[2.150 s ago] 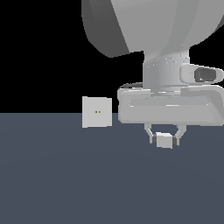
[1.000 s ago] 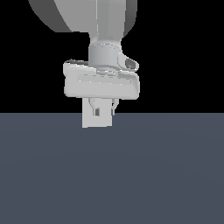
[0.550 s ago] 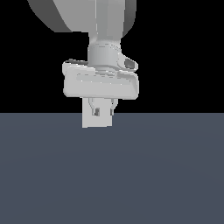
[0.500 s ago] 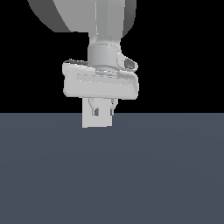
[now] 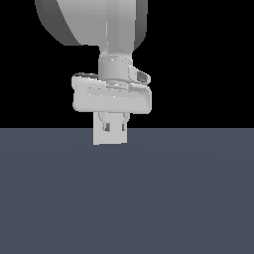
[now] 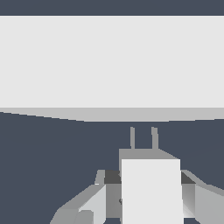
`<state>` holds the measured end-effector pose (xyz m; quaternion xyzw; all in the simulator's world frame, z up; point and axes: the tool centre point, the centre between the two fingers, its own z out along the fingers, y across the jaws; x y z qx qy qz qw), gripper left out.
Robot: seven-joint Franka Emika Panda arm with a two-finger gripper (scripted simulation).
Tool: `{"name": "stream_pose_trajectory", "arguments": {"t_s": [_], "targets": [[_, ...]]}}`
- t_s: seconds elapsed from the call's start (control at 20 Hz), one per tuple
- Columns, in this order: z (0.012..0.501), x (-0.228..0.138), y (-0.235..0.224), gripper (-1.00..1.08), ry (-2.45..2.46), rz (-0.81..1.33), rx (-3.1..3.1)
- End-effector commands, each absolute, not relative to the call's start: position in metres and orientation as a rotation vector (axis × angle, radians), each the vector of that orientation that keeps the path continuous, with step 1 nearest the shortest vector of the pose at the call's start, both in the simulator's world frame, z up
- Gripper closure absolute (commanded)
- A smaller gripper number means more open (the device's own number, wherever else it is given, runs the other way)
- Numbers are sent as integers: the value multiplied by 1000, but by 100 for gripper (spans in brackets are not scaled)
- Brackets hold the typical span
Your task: Plug the charger into the wall socket.
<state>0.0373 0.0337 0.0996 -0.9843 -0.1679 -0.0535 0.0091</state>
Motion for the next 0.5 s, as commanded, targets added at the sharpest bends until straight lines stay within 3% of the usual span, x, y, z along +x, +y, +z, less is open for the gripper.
{"name": "stream_pose_trajectory", "arguments": {"t_s": [0.0, 0.45], "targets": [[100, 46, 37, 108, -524, -168, -3074], [100, 58, 41, 108, -525, -168, -3074]]}}
